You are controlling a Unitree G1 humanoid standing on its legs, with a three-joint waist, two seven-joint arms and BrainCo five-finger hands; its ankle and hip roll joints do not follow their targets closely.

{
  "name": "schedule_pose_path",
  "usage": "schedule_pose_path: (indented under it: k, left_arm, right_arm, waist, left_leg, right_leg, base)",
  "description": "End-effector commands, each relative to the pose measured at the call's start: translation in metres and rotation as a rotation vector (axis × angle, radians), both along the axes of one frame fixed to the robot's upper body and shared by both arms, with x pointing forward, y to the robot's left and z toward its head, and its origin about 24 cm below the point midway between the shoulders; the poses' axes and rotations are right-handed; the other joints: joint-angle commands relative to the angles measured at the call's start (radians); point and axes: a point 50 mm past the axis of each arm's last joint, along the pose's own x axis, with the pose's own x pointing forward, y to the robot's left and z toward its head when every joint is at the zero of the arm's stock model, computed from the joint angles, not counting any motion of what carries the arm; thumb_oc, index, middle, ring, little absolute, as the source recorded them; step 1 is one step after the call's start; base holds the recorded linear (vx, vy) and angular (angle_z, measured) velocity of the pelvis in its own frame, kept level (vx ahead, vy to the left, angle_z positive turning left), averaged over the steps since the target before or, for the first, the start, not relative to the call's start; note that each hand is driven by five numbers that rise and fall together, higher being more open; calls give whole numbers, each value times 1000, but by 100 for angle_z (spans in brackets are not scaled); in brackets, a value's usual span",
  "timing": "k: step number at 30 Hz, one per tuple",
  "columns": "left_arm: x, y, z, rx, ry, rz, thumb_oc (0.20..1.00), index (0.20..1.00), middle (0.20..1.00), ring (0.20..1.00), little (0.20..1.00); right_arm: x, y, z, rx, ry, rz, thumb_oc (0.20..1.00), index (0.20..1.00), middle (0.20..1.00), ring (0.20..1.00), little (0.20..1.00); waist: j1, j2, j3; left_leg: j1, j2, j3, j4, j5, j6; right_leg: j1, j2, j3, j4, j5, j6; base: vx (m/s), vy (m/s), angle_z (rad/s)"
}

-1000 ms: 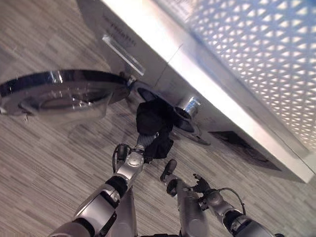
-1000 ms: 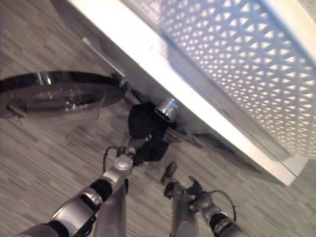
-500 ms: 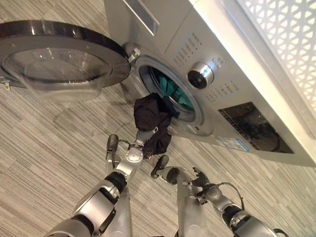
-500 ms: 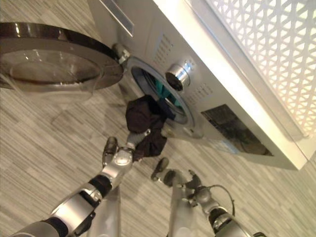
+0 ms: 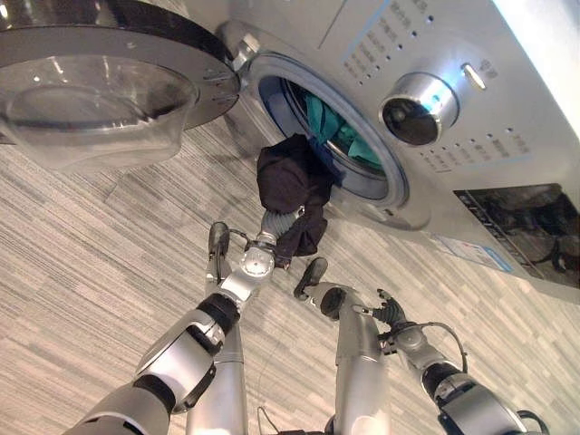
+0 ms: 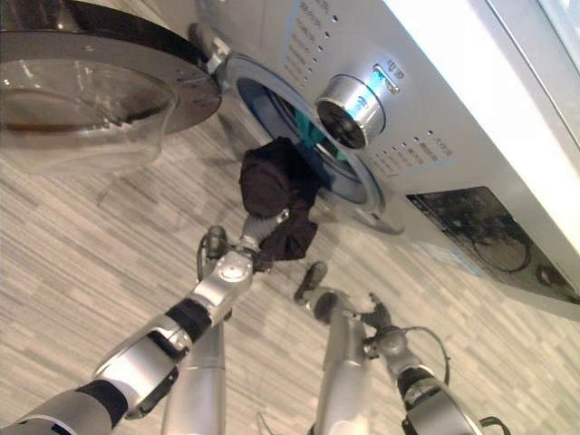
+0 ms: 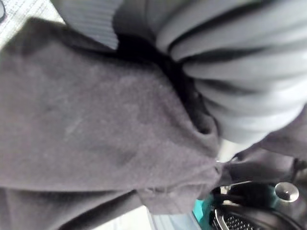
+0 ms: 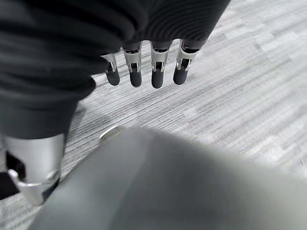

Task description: Grab the laundry basket,head to the washer,open it,put in the laundry and shut it.

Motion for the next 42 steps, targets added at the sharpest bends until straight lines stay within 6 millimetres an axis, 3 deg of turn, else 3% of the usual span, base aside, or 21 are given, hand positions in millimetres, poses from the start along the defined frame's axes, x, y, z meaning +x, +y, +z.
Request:
schedule_pose_path:
  k: [1,5,15,21,22,24,28,29,30,31,33,36,37,38,39,40,42]
  left_arm:
    - [-15,-52,43,-139,-154,-152,200,200,200,200,200]
    - [-17,-61,60,-197,-199,-175,200,200,200,200,200]
    - [-14,-62,81,-251,-252,-141,200,200,200,200,200]
    - [5,-39,131,-329,-372,-11,200,200,200,200,200]
    - [5,-39,131,-329,-372,-11,200,200,200,200,200]
    - [4,-32,166,-349,-482,-2,200,200,200,200,200]
    - [0,-21,201,-379,-607,28,200,200,200,200,200]
    - [0,-21,201,-379,-607,28,200,200,200,200,200]
    - [-8,-21,219,-419,-671,20,200,200,200,200,200]
    - [-8,-21,220,-419,-672,20,200,200,200,200,200]
    - [-21,-27,245,-473,-754,-7,200,200,200,200,200]
    - [-26,-34,262,-502,-783,-26,200,200,200,200,200]
    - [-34,-45,284,-565,-787,-71,200,200,200,200,200]
    - [-34,-45,285,-567,-789,-74,200,200,200,200,200]
    - [-52,-61,318,-650,-810,-173,200,200,200,200,200]
    - [-52,-61,320,-652,-813,-177,200,200,200,200,200]
    - [-85,-72,356,-754,-877,-338,200,200,200,200,200]
  right_arm:
    - [-79,4,-55,7,269,-55,1000,1000,1000,1000,1000]
    - [-76,-6,-51,-36,253,-58,1000,1000,1000,1000,1000]
    - [-78,2,-51,-25,232,-20,1000,1000,1000,1000,1000]
    - [-85,5,-54,-25,233,17,1000,1000,1000,1000,1000]
    - [-85,5,-54,-25,233,17,1000,1000,1000,1000,1000]
    - [-93,5,-57,-33,252,38,1000,1000,1000,1000,1000]
    - [-102,0,-60,-44,275,47,1000,1000,1000,1000,1000]
    - [-102,0,-60,-44,275,47,1000,1000,1000,1000,1000]
    - [-105,-1,-61,-49,283,52,1000,1000,1000,1000,1000]
    - [-105,-1,-61,-49,283,52,1000,1000,1000,1000,1000]
    - [-103,0,-60,-50,278,58,1000,1000,1000,1000,1000]
    - [-97,1,-58,-52,266,64,1000,1000,1000,1000,1000]
    - [-92,3,-56,-48,256,73,1000,1000,1000,1000,1000]
    - [-91,2,-55,-48,253,72,1000,1000,1000,1000,1000]
    - [-81,3,-51,-46,229,72,1000,1000,1000,1000,1000]
    - [-79,3,-50,-47,226,70,1000,1000,1000,1000,1000]
    - [-78,-4,-47,-54,219,51,1000,1000,1000,1000,1000]
  waist:
    - [-31,67,34]
    - [-56,77,24]
    - [-93,60,-5]
    - [-131,43,-36]
    - [-131,43,-36]
    - [-143,43,-54]
    - [-155,42,-76]
    - [-156,42,-76]
    - [-159,45,-81]
    - [-159,45,-81]
    - [-164,51,-84]
    - [-168,54,-89]
    - [-180,53,-100]
    - [-180,54,-98]
    - [-191,62,-106]
    - [-191,64,-103]
    - [-202,72,-110]
  left_leg:
    - [-79,-58,10,1,-45,78]
    - [-134,-68,65,74,-82,100]
    - [-221,-44,108,248,-163,126]
    - [-274,-34,98,300,-181,119]
    - [-275,-34,98,300,-181,119]
    - [-291,-29,97,300,-182,118]
    - [-298,-21,98,289,-180,116]
    - [-298,-21,99,288,-180,115]
    - [-300,-18,101,283,-178,114]
    - [-301,-18,101,283,-178,114]
    - [-308,-18,103,276,-174,112]
    - [-314,-18,102,266,-169,110]
    - [-320,-15,101,258,-164,107]
    - [-321,-16,101,258,-164,107]
    - [-324,-13,101,235,-152,101]
    - [-325,-14,101,234,-151,101]
    - [-328,-15,99,209,-138,95]
  right_leg:
    - [-33,3,81,-157,132,73]
    - [-117,-17,154,-130,160,85]
    - [-215,-18,207,-52,174,95]
    - [-270,-7,214,-13,164,87]
    - [-271,-7,214,-13,164,87]
    - [-289,-3,215,-10,161,84]
    - [-305,5,217,-14,160,81]
    - [-306,5,217,-14,160,81]
    - [-311,7,217,-18,161,81]
    - [-312,7,217,-18,162,81]
    - [-319,9,219,-20,160,81]
    - [-329,14,224,-24,160,79]
    - [-336,17,227,-31,163,79]
    - [-337,17,227,-31,164,78]
    - [-341,20,232,-41,168,81]
    - [-342,20,232,-41,168,81]
    - [-343,23,230,-62,173,83]
  base:
    - [2,192,-1]
    - [7,213,-10]
    - [15,92,-28]
    - [15,3,-6]
    - [0,0,0]
    - [26,-10,-3]
    - [22,-10,-9]
    - [24,-8,-5]
    - [0,0,0]
    - [0,0,0]
    - [13,-28,-4]
    - [15,-28,-7]
    - [16,-36,-6]
    - [35,-58,-3]
    - [0,0,0]
    - [24,-38,6]
    - [25,-51,2]
